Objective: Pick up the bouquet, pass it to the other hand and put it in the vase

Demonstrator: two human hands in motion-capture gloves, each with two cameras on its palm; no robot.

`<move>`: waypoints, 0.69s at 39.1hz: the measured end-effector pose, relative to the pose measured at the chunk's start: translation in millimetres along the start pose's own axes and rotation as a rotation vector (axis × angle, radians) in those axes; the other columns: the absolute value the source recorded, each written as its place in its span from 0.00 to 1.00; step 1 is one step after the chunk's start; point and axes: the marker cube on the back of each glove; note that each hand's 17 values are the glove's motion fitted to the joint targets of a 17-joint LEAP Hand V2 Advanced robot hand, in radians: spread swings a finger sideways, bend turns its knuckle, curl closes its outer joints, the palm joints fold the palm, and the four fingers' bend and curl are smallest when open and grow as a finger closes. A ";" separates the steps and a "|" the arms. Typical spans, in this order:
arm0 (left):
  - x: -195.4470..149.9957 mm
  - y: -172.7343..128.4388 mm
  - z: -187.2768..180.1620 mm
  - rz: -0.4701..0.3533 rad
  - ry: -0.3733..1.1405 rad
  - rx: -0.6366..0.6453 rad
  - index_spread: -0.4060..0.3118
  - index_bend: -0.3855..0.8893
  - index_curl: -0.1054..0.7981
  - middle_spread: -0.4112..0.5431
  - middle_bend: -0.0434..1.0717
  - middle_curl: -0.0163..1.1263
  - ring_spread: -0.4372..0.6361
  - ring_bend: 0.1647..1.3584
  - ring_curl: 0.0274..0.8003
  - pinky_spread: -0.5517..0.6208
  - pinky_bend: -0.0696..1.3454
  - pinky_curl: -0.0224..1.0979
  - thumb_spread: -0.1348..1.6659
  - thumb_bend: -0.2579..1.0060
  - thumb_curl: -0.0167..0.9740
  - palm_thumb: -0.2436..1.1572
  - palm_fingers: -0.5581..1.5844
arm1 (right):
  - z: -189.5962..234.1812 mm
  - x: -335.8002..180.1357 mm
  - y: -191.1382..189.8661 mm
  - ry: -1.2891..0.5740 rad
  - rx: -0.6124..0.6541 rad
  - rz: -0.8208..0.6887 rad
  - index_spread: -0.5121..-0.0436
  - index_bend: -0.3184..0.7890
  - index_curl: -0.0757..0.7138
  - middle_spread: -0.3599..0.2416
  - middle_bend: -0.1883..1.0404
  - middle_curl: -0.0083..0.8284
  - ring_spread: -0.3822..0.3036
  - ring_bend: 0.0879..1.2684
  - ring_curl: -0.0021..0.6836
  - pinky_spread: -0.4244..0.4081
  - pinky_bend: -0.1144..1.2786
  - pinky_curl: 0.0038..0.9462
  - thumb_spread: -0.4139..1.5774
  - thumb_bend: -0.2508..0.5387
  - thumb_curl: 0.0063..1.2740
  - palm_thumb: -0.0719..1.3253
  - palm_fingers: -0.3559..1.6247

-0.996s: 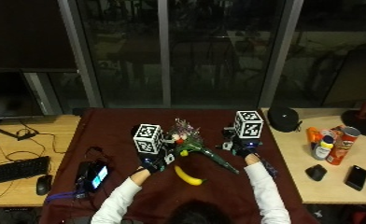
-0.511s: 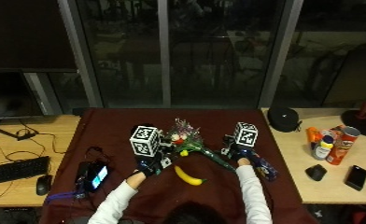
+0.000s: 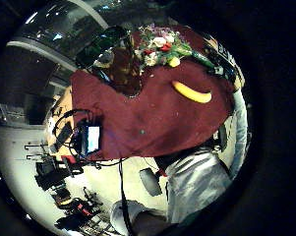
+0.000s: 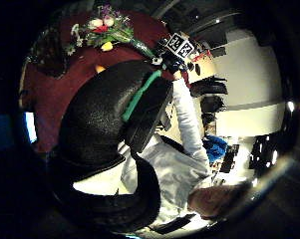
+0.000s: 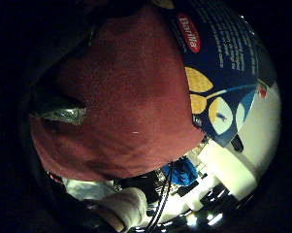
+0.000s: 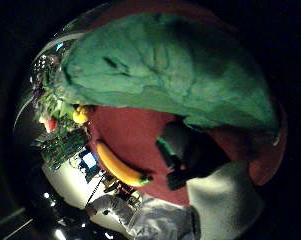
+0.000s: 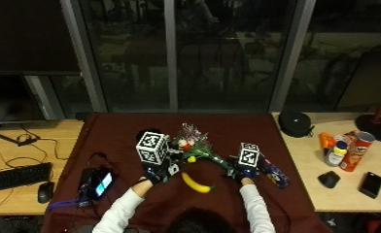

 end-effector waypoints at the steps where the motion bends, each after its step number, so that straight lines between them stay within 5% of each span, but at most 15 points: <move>1: -0.3 0.1 0.3 -0.001 0.001 -0.002 0.50 0.43 0.45 0.65 0.20 0.26 0.67 0.38 0.31 0.81 0.26 0.29 0.67 0.19 0.28 0.22 0.37 | 1.7 -2.3 0.9 0.012 0.008 0.000 0.62 0.37 0.15 0.50 0.53 0.50 0.43 0.57 0.53 0.66 0.64 0.37 0.70 0.33 0.25 0.38 0.39; 7: -2.2 -0.1 1.1 -0.005 -0.005 -0.006 0.50 0.43 0.46 0.64 0.19 0.26 0.67 0.37 0.31 0.81 0.27 0.30 0.67 0.19 0.28 0.22 0.37 | 0.4 -15.9 4.4 0.024 0.090 0.015 0.52 0.53 0.28 0.46 0.49 0.49 0.37 0.50 0.51 0.52 0.56 0.34 0.72 0.41 0.27 0.51 0.51; 10: -4.8 0.0 1.4 -0.011 -0.023 -0.018 0.50 0.43 0.46 0.64 0.19 0.26 0.67 0.37 0.31 0.81 0.26 0.30 0.68 0.19 0.29 0.22 0.37 | -3.1 -19.8 5.9 0.040 0.116 0.021 0.54 0.64 0.36 0.40 0.46 0.49 0.34 0.46 0.49 0.40 0.54 0.33 0.74 0.50 0.29 0.61 0.64; 14: -8.5 -1.2 2.7 -0.016 -0.033 -0.034 0.50 0.43 0.47 0.64 0.19 0.26 0.67 0.37 0.31 0.81 0.26 0.30 0.68 0.19 0.29 0.22 0.37 | -8.4 -21.2 10.2 0.026 0.101 0.031 0.56 0.67 0.43 0.34 0.41 0.49 0.32 0.41 0.49 0.32 0.51 0.33 0.76 0.56 0.30 0.68 0.67; 20: -14.0 -3.7 2.8 -0.037 -0.031 -0.059 0.49 0.44 0.48 0.64 0.19 0.26 0.67 0.36 0.31 0.81 0.25 0.30 0.68 0.19 0.29 0.22 0.38 | -9.4 -17.5 11.3 0.012 0.012 0.009 0.57 0.50 0.46 0.27 0.52 0.55 0.26 0.50 0.58 0.23 0.45 0.34 0.79 0.58 0.30 0.73 0.82; 27: -17.1 -4.3 1.3 -0.052 -0.034 -0.081 0.49 0.44 0.49 0.64 0.18 0.26 0.67 0.35 0.31 0.80 0.25 0.31 0.68 0.19 0.29 0.22 0.38 | -19.9 -18.0 3.6 -0.031 0.335 -0.004 0.58 0.45 0.48 0.26 0.62 0.62 0.25 0.58 0.66 0.17 0.49 0.38 0.80 0.52 0.28 0.71 0.88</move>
